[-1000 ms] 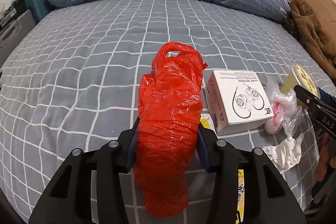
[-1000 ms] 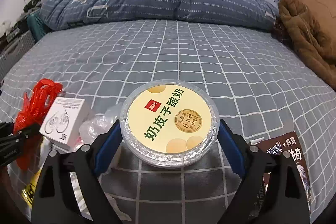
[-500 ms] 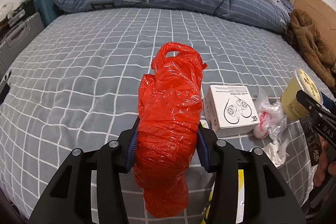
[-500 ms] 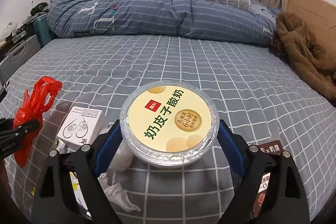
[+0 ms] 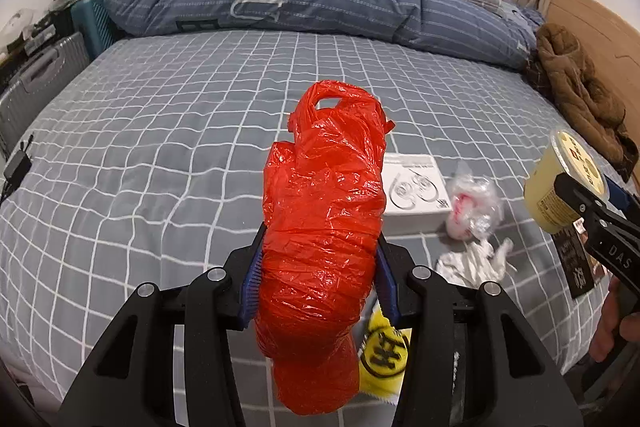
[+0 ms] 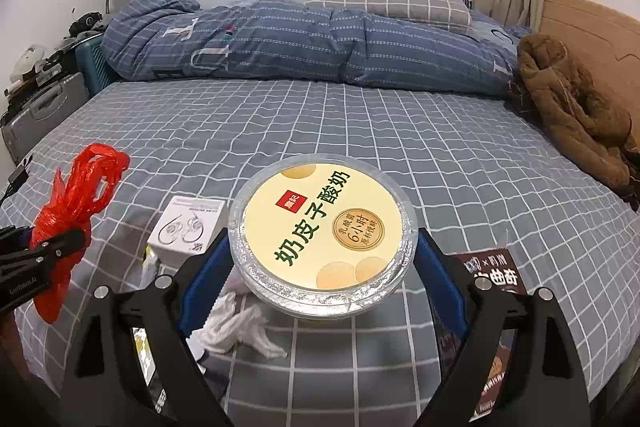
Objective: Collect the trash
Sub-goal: 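Carry the red bag and yogurt cup with both tools over the black bin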
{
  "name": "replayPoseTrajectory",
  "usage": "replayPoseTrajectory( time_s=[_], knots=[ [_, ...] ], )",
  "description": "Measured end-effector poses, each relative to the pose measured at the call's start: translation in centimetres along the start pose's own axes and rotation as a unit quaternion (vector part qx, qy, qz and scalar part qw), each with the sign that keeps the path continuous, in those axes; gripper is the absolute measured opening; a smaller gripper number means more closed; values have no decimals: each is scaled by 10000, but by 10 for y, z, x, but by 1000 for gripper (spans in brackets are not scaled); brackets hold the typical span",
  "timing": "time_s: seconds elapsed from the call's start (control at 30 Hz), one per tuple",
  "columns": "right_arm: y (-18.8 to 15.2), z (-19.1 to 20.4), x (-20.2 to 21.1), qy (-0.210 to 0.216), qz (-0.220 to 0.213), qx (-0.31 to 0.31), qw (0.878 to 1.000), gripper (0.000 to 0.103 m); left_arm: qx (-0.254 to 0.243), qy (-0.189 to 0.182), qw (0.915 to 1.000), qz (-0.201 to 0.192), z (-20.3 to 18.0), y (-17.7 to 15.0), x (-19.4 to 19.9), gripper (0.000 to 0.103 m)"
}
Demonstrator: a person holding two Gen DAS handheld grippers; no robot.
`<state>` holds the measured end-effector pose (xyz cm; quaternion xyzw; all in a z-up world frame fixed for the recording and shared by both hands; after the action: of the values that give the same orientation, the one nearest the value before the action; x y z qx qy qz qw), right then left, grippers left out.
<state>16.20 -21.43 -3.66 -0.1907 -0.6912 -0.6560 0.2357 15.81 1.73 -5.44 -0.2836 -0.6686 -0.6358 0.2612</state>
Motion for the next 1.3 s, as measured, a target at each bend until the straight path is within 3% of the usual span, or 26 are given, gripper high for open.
replayPoseTrajectory(
  time_s=[1.3],
  knots=[
    [-67,25,119,263,53,121,9996,84,89,-172,9998,74,-15,-94,97,46]
  ],
)
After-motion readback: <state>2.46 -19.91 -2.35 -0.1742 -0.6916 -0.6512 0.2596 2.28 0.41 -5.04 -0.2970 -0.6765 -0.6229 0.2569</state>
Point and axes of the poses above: each gripper's, at about its wrist camera, not at the fingertips, and x roughly against the way its jaws point, z to its left, y to its top, the point moved 2 cm from there along -x, roughly the way its jaws point, and after that the axes turned 3 degrees about -z, right-handed, at the moved point
